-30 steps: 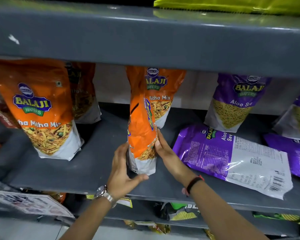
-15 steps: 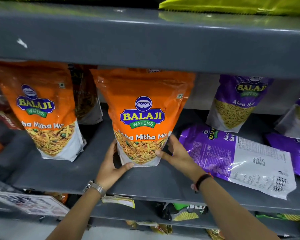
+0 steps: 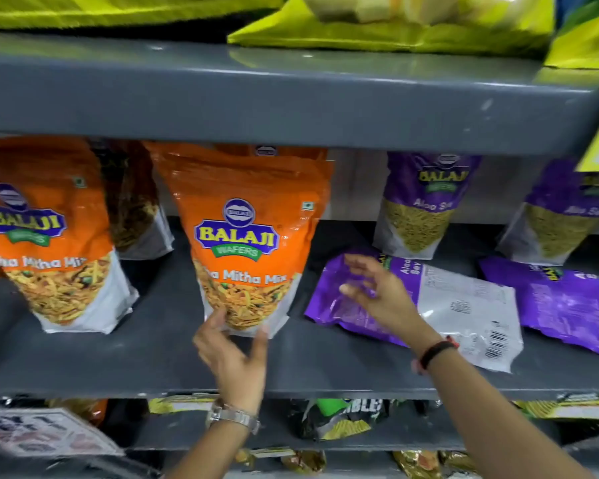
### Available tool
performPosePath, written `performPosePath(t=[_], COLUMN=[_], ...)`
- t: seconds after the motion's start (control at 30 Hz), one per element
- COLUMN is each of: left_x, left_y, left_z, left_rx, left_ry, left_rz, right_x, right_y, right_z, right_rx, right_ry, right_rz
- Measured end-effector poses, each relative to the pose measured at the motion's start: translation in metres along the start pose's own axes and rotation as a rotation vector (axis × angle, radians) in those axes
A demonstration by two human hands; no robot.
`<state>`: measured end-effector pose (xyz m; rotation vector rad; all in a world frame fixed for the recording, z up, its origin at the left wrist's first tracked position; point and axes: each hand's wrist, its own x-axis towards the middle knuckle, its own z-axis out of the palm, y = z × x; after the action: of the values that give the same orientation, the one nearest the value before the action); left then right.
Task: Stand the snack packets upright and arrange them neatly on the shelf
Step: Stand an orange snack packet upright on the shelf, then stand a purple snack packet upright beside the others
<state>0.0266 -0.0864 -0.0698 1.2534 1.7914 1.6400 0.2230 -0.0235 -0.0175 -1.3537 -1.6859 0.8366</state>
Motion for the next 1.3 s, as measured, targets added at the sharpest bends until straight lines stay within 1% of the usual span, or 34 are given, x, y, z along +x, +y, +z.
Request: performPosePath(t=[0.07, 0.13, 0.17, 0.27, 0.3, 0.33, 0.4, 0.47, 0.53, 0.6, 0.7, 0.8, 0.83, 0.9, 0.97, 1.0, 1.07, 1.1, 1.17, 1.23, 1.3], left_x=[-0.023, -0.038, -0.042, -0.06, -0.065, -0.069, -0.076, -0.08, -0.085, -0.093, -0.095, -0.08, -0.072, -0.055, -0.042, -0.037, -0.031, -0.031, -0.036, -0.043, -0.044], left_y=[0.019, 0.029, 0.032, 0.048, 0.054, 0.056, 0.064, 0.07, 0.069, 0.072, 0.084, 0.109, 0.116, 0.129, 0.136, 0.136, 0.125, 0.114, 0.094, 0.077, 0.066], left_z=[0.029, 0.06, 0.075, 0.111, 0.119, 0.124, 0.139, 0.151, 0.161, 0.162, 0.153, 0.146, 0.144, 0.142, 0.141, 0.141, 0.142, 0.141, 0.139, 0.143, 0.15], left_rx=[-0.071, -0.151, -0.188, -0.228, -0.278, -0.341, -0.459, -0.563, -0.61, -0.618, -0.557, -0.486, -0.464, -0.396, -0.331, -0.316, -0.313, -0.319, -0.282, -0.189, -0.088], left_ry=[-0.093, -0.217, -0.286, -0.567, -0.635, -0.674, -0.679, -0.63, -0.533, -0.456, -0.459, -0.451, -0.448, -0.442, -0.453, -0.461, -0.473, -0.486, -0.563, -0.657, -0.698], left_rz=[0.004, -0.089, -0.204, -0.739, -0.876, -0.968, -1.044, -1.026, -0.971, -0.875, -0.586, -0.288, -0.201, -0.036, 0.06, 0.071, 0.037, 0.002, -0.063, -0.107, -0.123], right_x=[0.002, 0.005, 0.007, 0.008, 0.007, 0.007, 0.007, 0.009, 0.009, 0.005, -0.011, -0.026, -0.03, -0.031, -0.03, -0.03, -0.031, -0.032, -0.031, -0.031, -0.033], right_y=[0.008, 0.021, 0.03, 0.062, 0.066, 0.069, 0.073, 0.078, 0.084, 0.088, 0.086, 0.084, 0.082, 0.083, 0.093, 0.098, 0.102, 0.098, 0.095, 0.095, 0.095], right_z=[-0.041, -0.084, -0.103, -0.154, -0.165, -0.172, -0.182, -0.185, -0.185, -0.189, -0.197, -0.201, -0.199, -0.187, -0.172, -0.164, -0.152, -0.148, -0.143, -0.141, -0.141], right_rx=[-0.185, -0.336, -0.39, -0.548, -0.577, -0.59, -0.616, -0.617, -0.592, -0.468, -0.229, 0.072, 0.132, 0.142, 0.05, -0.015, -0.085, -0.068, -0.007, 0.014, 0.036], right_ry=[0.004, -0.033, -0.067, -0.215, -0.267, -0.32, -0.432, -0.47, -0.456, -0.436, -0.414, -0.393, -0.392, -0.348, -0.261, -0.238, -0.184, -0.147, -0.098, -0.08, -0.075], right_rz=[-0.034, -0.007, 0.024, 0.151, 0.22, 0.296, 0.409, 0.445, 0.403, 0.359, 0.308, 0.213, 0.175, 0.14, 0.109, 0.108, 0.117, 0.127, 0.14, 0.115, 0.11])
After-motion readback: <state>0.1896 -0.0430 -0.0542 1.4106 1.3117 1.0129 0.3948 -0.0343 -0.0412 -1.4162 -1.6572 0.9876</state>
